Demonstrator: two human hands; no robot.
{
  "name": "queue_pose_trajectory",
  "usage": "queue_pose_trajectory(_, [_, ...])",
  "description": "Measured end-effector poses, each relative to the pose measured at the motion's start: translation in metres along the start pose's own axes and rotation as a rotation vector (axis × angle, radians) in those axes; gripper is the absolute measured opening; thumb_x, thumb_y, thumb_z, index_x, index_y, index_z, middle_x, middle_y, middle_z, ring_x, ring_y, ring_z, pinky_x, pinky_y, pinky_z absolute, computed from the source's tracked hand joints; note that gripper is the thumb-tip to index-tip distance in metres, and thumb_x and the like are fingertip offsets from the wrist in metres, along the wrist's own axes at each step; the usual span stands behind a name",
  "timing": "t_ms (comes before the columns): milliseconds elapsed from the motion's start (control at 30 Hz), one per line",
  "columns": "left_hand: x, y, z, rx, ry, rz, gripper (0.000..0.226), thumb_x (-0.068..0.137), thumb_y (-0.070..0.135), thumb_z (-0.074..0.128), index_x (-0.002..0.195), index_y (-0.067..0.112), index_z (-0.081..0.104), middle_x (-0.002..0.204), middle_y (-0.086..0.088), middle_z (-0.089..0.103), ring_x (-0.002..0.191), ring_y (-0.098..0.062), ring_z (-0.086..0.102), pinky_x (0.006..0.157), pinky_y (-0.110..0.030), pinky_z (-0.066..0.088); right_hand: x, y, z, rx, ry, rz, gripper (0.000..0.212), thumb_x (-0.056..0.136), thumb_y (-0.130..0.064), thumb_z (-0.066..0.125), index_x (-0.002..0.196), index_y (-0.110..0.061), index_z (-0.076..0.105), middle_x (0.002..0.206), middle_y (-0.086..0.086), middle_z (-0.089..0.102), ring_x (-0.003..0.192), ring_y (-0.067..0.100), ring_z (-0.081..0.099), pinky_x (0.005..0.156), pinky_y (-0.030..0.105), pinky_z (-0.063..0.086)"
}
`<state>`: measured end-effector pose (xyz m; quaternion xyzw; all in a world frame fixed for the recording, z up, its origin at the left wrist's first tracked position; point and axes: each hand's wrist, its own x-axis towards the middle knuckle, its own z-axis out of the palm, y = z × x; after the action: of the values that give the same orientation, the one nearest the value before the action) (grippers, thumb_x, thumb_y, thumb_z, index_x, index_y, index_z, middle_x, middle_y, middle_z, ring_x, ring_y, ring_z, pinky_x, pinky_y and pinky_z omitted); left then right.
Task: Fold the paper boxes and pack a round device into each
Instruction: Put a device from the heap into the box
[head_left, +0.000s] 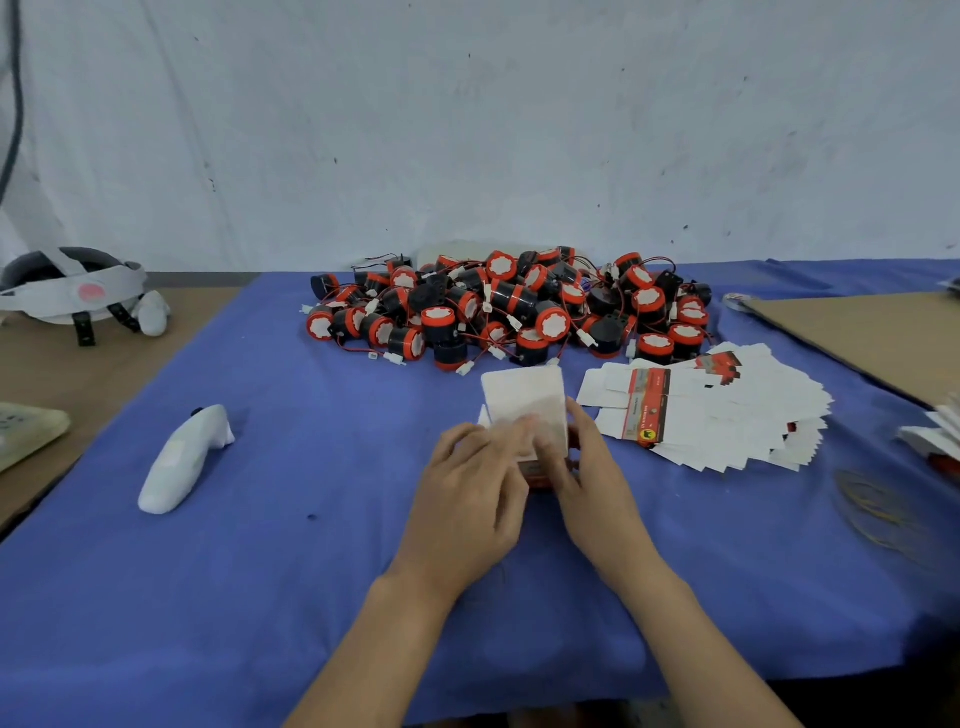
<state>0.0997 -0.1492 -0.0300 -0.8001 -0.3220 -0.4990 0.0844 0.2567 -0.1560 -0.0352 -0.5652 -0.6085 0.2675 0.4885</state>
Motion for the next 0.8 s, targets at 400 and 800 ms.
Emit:
queue_pose_trajectory(400, [0.073, -0.108, 0.012, -0.216, 0.117, -0.867, 0.025, 0.101, 0.015, 0.049, 0.126, 0.019, 0.048, 0.106, 0.010, 0.051, 0.093, -0.008, 0.051, 0.081, -0.029, 0.049, 0.013, 0.004, -0.011, 0.412, 0.228, 0.221, 0.050, 0.103, -0.055, 0.033, 0.150, -0.039, 0.036, 0.151, -0.024, 0.040, 0.136, -0.006, 0.038, 0.111, 0.014, 0.035])
queue_pose_trajectory(800, [0.143, -0.183, 0.080, -0.040, -0.236, -0.988, 0.078, 0.097, 0.036, 0.062, 0.155, 0.007, 0.019, 0.150, -0.018, 0.044, 0.137, -0.039, 0.040, 0.111, -0.049, 0.038, 0.017, 0.006, -0.010, 0.453, 0.280, 0.271, 0.072, 0.080, -0.071, 0.030, 0.146, -0.043, 0.039, 0.148, -0.010, 0.048, 0.136, 0.014, 0.048, 0.113, 0.035, 0.041])
